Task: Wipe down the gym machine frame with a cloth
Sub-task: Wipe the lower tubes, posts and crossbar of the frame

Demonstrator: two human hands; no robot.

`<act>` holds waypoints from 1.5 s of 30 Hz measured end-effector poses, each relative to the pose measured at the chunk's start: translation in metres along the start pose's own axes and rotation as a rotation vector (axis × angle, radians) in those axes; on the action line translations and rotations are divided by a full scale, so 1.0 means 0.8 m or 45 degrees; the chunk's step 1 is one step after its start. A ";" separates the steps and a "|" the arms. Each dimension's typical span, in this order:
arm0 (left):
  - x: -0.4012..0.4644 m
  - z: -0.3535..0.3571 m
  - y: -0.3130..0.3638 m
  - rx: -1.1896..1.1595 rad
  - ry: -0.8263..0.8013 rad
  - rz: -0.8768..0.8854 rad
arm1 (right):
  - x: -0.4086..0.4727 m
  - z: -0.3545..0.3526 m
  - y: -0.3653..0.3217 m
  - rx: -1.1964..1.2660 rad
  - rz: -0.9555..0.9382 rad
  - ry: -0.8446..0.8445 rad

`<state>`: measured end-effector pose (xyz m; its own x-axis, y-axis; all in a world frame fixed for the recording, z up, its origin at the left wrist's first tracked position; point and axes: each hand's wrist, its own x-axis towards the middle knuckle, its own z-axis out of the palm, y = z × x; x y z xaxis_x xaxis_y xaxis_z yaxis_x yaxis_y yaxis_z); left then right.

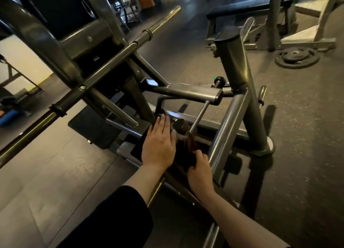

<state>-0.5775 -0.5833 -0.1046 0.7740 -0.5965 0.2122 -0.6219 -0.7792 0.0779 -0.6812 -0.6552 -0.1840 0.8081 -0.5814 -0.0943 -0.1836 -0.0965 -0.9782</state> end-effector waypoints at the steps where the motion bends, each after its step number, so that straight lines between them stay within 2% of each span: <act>1: 0.000 0.002 0.000 0.044 0.003 0.005 | 0.003 -0.003 0.006 0.094 0.069 -0.030; 3: 0.000 0.004 -0.002 0.051 -0.018 0.006 | 0.013 -0.003 -0.006 0.448 0.091 -0.091; 5: 0.001 0.004 -0.003 0.096 -0.047 0.014 | 0.029 0.000 -0.029 0.634 -0.057 -0.156; 8: 0.000 0.002 0.000 0.092 -0.026 -0.010 | 0.053 0.012 -0.036 0.445 -0.244 -0.221; 11: -0.003 0.002 0.007 0.075 0.027 -0.127 | 0.064 0.010 0.003 0.346 -0.014 -0.182; 14: -0.004 0.004 0.008 0.107 0.045 -0.126 | 0.061 0.004 0.030 0.290 0.212 -0.191; 20: -0.003 0.001 0.013 0.122 0.051 -0.164 | 0.103 0.018 -0.029 0.479 -0.015 -0.389; 23: -0.002 0.001 0.014 0.147 0.061 -0.169 | 0.115 0.013 -0.017 0.521 0.026 -0.491; 28: -0.003 0.003 0.017 0.174 0.096 -0.164 | 0.138 0.006 0.010 0.244 0.212 -0.613; 31: -0.004 0.006 0.017 0.179 0.136 -0.166 | 0.162 0.023 -0.030 0.424 0.176 -0.773; 34: -0.004 0.007 0.016 0.142 0.154 -0.145 | 0.175 0.034 -0.070 0.557 0.004 -0.876; 36: -0.004 0.006 0.015 0.135 0.153 -0.137 | 0.171 0.034 -0.071 0.527 -0.070 -0.825; 39: -0.005 0.008 0.014 0.192 0.158 -0.142 | 0.137 0.017 -0.032 0.497 -0.100 -0.639; 42: -0.006 0.011 0.013 0.247 0.199 -0.086 | 0.087 0.004 0.044 0.274 -0.180 -0.488; 45: -0.007 0.012 0.009 0.261 0.227 0.014 | 0.034 0.007 0.113 0.017 -0.109 -0.413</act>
<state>-0.5853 -0.5877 -0.1148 0.7232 -0.5759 0.3812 -0.5788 -0.8065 -0.1204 -0.6726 -0.6755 -0.2759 0.9567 -0.2839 -0.0637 -0.1019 -0.1218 -0.9873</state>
